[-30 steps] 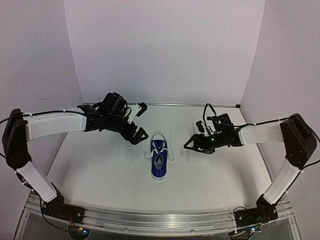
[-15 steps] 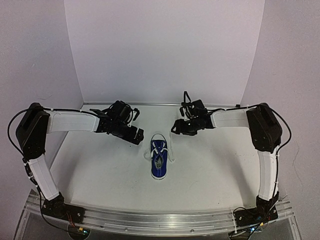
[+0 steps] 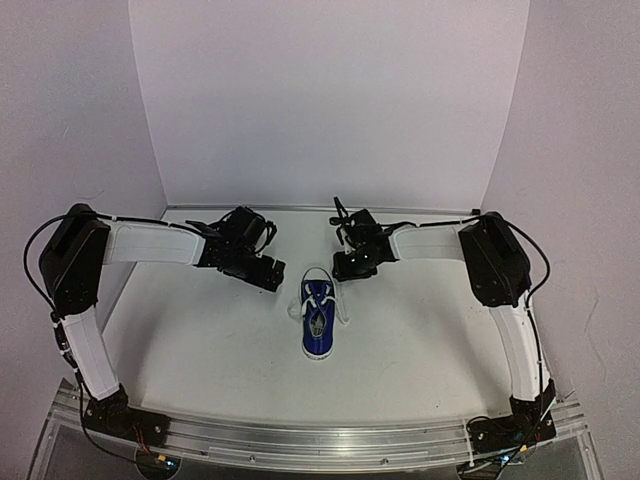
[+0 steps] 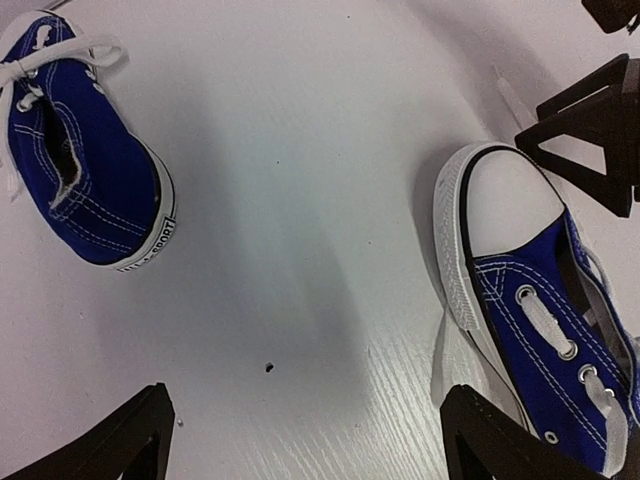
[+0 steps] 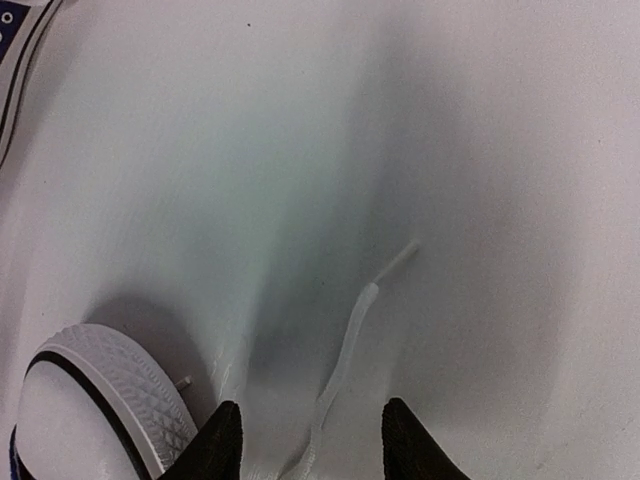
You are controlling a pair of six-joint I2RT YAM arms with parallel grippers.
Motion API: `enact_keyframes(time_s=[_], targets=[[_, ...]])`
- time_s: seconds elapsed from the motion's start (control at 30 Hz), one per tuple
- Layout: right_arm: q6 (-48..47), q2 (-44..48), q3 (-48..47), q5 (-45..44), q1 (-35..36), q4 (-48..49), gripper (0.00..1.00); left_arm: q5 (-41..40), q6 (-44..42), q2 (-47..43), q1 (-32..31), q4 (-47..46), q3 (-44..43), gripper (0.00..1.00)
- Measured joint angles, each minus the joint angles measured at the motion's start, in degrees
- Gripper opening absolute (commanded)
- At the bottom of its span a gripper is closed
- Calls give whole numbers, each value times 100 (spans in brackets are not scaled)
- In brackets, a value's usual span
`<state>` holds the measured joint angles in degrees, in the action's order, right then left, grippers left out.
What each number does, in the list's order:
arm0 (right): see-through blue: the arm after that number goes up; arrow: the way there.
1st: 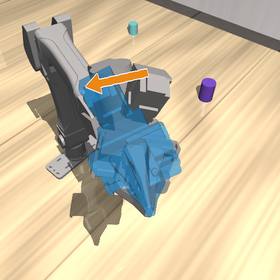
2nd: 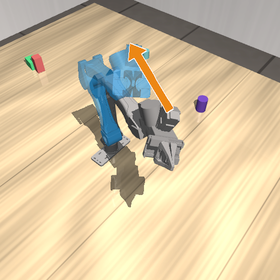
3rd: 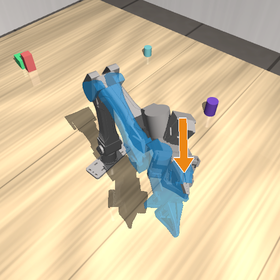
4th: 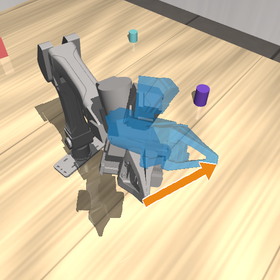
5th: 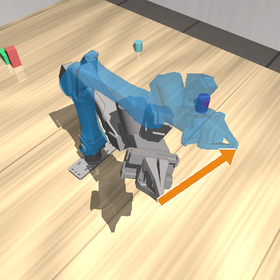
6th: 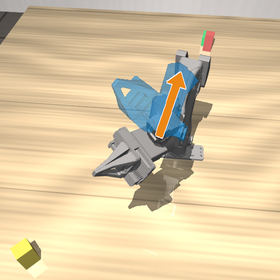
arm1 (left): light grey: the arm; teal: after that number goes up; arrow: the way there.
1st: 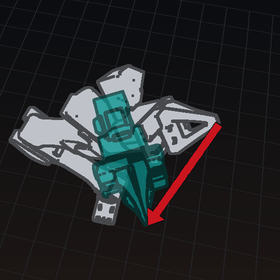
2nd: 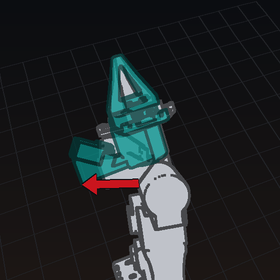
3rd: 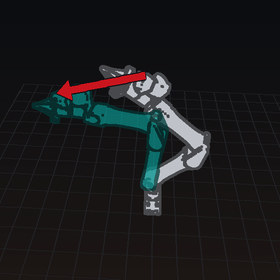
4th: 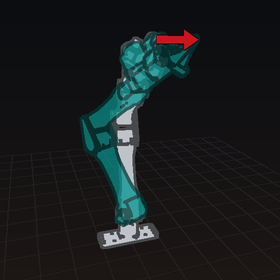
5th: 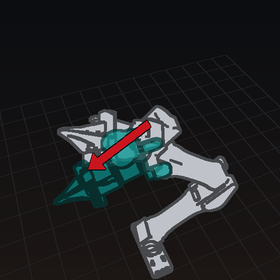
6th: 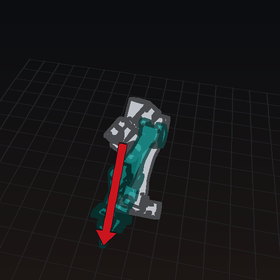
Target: Tie the shoes
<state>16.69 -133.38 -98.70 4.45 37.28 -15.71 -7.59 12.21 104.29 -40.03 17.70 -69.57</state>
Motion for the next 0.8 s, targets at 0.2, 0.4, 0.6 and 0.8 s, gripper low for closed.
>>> enact_keyframes(time_s=[0.2,0.4,0.6,0.8], targets=[[-80,-33,-1,-209,26,-75,0,300,46,488,2,50,-296,64],[-21,250,504,22,-15,169,0,831,0,900,-32,103,-496,62],[-11,708,1189,476,-96,209,0,1125,-70,1276,-108,160,-794,63],[-11,1065,1786,935,-129,362,0,1084,-436,1707,-310,337,-1498,65]])
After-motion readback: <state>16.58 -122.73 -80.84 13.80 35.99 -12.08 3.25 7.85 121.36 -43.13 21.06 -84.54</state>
